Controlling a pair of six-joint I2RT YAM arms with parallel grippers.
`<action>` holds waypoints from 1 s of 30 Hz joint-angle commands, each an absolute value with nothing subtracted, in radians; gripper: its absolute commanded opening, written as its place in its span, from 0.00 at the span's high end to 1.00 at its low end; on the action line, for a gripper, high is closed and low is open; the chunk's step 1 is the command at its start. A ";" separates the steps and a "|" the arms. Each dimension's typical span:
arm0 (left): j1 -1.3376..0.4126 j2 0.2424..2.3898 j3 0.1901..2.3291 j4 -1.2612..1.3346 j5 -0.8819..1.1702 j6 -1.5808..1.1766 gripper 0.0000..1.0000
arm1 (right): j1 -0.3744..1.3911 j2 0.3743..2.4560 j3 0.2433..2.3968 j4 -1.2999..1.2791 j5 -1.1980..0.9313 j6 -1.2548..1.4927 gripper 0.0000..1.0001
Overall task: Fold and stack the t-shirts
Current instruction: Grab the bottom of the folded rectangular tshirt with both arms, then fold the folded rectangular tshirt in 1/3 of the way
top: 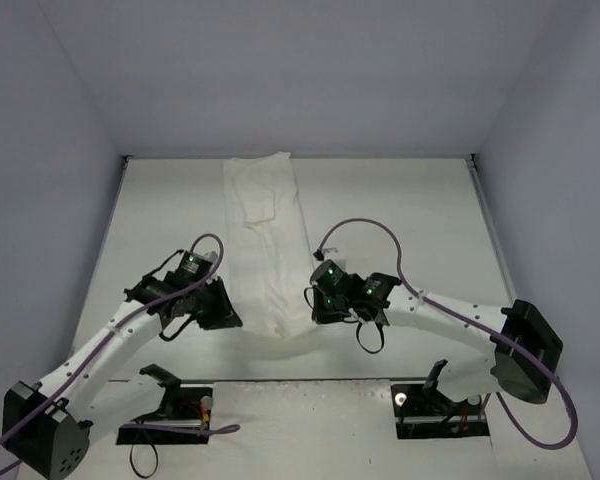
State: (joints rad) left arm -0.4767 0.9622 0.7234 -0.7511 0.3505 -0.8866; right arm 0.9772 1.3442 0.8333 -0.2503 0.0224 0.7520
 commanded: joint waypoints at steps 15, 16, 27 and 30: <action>-0.241 1.354 1.212 -0.645 0.172 -0.681 1.00 | 0.698 1.716 1.420 -0.314 0.036 0.354 1.00; -0.240 1.382 1.234 -0.641 0.170 -0.676 1.00 | 0.689 1.735 1.442 -0.314 0.030 0.351 1.00; -0.209 1.671 1.431 -0.591 0.201 -0.646 1.00 | 0.597 1.980 1.706 -0.316 -0.129 0.271 1.00; -0.199 1.685 1.443 -0.579 0.204 -0.647 1.00 | 0.595 2.004 1.744 -0.318 -0.181 0.256 1.00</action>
